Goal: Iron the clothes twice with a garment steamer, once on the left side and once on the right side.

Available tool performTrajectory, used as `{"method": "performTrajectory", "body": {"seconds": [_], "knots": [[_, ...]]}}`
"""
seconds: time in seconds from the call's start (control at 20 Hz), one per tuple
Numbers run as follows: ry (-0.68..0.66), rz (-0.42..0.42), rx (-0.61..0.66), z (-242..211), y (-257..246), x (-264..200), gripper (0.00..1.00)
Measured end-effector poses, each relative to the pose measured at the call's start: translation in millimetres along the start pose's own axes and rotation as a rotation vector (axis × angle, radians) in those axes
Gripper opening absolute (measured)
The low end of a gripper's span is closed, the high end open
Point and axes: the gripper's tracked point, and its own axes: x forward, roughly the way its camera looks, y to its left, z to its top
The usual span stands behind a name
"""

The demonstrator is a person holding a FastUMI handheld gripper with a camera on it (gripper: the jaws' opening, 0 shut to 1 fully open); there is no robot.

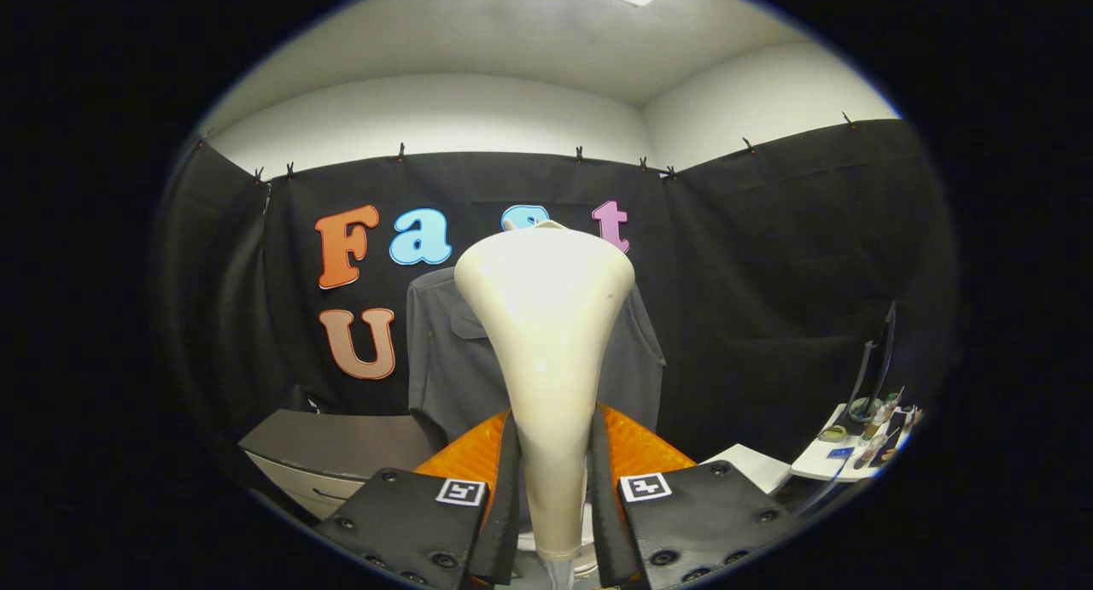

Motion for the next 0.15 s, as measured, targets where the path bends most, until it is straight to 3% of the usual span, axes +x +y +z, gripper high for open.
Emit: {"method": "performTrajectory", "body": {"seconds": [0.15], "knots": [[0.000,0.015,-0.006,-1.2,7.4,0.0,0.43]]}}
